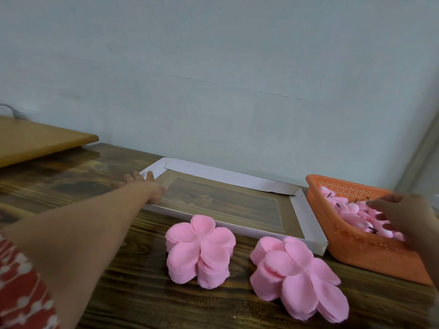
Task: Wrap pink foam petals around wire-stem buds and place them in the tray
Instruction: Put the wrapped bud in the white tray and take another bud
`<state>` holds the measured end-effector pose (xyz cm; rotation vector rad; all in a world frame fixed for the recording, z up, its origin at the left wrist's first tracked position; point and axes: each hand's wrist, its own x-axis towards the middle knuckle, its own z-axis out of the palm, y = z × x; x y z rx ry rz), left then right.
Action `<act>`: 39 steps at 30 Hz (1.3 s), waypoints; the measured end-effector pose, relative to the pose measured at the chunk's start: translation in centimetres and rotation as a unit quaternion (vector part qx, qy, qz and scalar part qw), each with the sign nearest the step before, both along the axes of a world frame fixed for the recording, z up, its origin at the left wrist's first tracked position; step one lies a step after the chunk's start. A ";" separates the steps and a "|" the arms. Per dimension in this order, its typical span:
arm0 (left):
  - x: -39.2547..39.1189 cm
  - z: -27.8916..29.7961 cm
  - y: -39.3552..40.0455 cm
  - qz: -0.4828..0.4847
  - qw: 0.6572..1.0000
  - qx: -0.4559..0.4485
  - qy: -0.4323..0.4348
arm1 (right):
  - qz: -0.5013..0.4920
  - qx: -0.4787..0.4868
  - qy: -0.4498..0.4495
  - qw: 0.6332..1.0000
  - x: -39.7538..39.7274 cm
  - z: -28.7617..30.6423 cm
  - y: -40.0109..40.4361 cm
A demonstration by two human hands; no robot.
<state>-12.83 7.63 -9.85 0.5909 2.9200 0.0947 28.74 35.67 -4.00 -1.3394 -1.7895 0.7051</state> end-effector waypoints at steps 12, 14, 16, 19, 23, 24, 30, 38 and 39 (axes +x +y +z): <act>0.4 0.1 -0.2 -0.014 1.000 -0.012 -0.002 | -0.003 -0.007 -0.009 1.000 0.0 0.2 0.3; 0.0 0.3 -0.3 -0.007 1.000 0.026 -0.010 | -0.011 -0.019 -0.013 1.000 0.2 0.3 0.7; -0.5 0.5 -0.4 -0.003 0.998 0.066 -0.016 | -0.018 -0.026 -0.022 0.999 0.4 0.5 1.1; -0.6 1.2 -0.4 -0.014 0.994 0.106 -0.002 | -0.028 -0.036 -0.057 0.997 0.9 0.4 1.5; -0.2 3.2 -0.8 0.019 0.964 0.266 0.016 | 0.005 -0.038 -0.148 0.988 1.2 0.7 1.1; 0.1 3.8 -0.9 0.020 0.954 0.297 0.026 | 0.017 -0.045 -0.177 0.983 1.2 0.9 0.8; 4.6 6.8 -1.5 -0.134 0.928 0.342 0.054 | 0.055 -0.047 -0.399 0.914 -0.1 2.0 -1.9; 12.7 7.3 -2.0 -0.333 0.924 0.181 -0.059 | 0.062 0.009 -0.521 0.851 -1.1 2.8 -4.5; 13.4 7.2 -1.8 -0.347 0.923 0.157 -0.049 | 0.070 0.020 -0.523 0.849 -1.1 2.6 -4.4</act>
